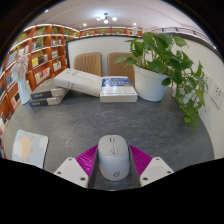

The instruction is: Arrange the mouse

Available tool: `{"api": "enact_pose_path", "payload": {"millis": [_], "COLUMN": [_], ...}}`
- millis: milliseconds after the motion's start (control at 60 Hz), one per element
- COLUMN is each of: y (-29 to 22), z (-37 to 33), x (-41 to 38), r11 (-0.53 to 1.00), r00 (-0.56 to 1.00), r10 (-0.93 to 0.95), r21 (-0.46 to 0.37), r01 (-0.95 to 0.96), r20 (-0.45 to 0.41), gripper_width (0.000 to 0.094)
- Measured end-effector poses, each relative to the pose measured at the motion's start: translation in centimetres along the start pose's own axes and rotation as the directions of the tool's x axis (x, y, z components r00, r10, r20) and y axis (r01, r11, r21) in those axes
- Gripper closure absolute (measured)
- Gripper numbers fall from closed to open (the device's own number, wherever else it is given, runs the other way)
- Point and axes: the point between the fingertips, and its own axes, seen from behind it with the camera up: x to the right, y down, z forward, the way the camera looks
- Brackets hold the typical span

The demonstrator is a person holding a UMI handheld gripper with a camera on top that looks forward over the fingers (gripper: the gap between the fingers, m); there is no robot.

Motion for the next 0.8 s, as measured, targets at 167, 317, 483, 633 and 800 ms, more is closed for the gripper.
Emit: {"api": "enact_pose_path", "payload": {"millis": [167, 317, 483, 633, 800], "y": [0.3, 0.4, -5.4, -16.2, -24.2], "z": [0.1, 0.0, -3.5, -10.9, -19.3], "x": [-0.2, -0.2, 0.0, -2.9, -10.9], "r11": [1.000, 0.996, 0.999, 0.982, 0.940], "r00": [1.000, 0.999, 0.995, 0.989, 0.992], "r10": [-0.004, 0.006, 0.039, 0.052, 0.040], "r21": [-0.030, -0.083, -0.007, 0.184, 0.342], "r01": [0.003, -0.009, -0.040, -0.027, 0.004], "r20": [-0.021, -0.034, -0.097, -0.135, -0.121], "gripper_width": [0.0534, 0.0599, 0.0596, 0.0597, 0.0598]}}
